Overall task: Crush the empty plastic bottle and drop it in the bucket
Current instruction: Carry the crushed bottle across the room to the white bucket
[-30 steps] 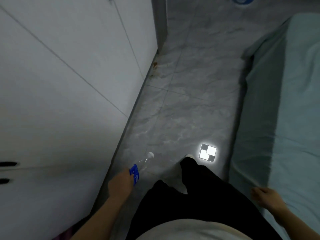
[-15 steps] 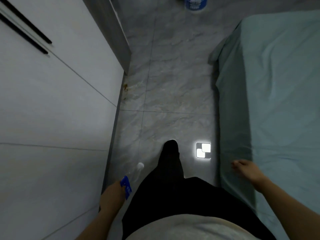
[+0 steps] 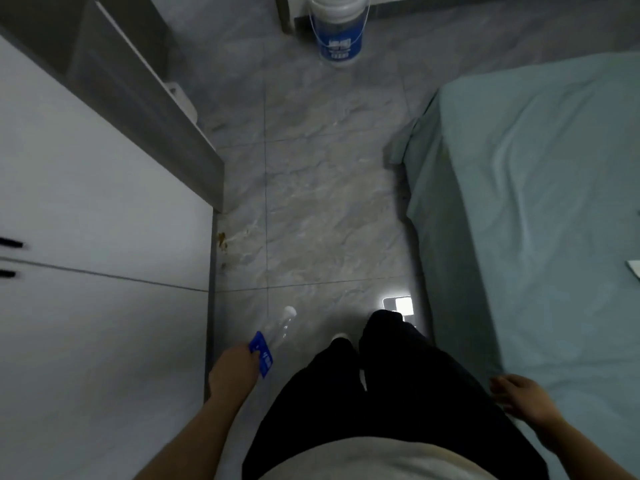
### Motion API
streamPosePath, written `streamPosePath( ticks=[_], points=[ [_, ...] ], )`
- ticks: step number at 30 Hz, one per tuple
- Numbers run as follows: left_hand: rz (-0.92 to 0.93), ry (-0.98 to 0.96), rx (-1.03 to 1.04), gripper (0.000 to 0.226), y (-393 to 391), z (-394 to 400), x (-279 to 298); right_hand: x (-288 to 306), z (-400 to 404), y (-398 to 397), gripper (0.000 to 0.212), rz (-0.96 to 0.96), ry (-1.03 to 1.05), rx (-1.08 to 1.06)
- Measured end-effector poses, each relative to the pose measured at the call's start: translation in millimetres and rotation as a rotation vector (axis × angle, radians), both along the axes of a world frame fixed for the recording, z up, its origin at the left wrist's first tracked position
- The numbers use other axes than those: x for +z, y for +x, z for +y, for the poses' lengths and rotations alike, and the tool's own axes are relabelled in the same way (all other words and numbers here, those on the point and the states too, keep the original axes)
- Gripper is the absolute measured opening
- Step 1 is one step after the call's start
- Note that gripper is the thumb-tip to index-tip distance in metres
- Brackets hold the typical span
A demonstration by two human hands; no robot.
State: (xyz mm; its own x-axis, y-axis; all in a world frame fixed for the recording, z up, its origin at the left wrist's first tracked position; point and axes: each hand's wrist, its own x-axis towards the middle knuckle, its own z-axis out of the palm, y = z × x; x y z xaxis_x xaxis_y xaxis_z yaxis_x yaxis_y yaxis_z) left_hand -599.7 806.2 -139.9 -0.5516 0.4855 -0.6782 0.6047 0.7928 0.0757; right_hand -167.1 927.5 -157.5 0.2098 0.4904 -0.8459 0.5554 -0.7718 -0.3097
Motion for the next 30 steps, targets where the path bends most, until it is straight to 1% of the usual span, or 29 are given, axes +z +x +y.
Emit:
streamPosePath(
  ticks=[4,8,12,17,21,24,30],
  points=[
    [0.023,0.027,-0.026,0.030,-17,87,-1,-5,51,-5,0.022,-0.005,-0.049,-0.035],
    [0.017,0.030,0.013,0.026,-26,151,-2,-4,138,-24,0.023,0.001,0.005,-0.066],
    [0.014,0.034,0.062,0.032,-32,191,-2,6,236,-56,0.025,0.052,0.090,-0.016],
    [-0.021,-0.025,0.115,0.027,-49,228,-2,17,340,-107,0.024,0.132,0.151,0.032],
    [-0.054,-0.057,0.197,0.031,-81,276,-11,11,402,-140,0.024,0.105,0.146,0.052],
    [-0.054,-0.063,0.150,0.025,-113,330,-17,6,438,-159,0.024,0.070,0.116,0.041],
    [-0.013,0.031,0.049,0.029,-170,459,-3,14,491,-185,0.023,-0.018,0.025,-0.017]
  ],
)
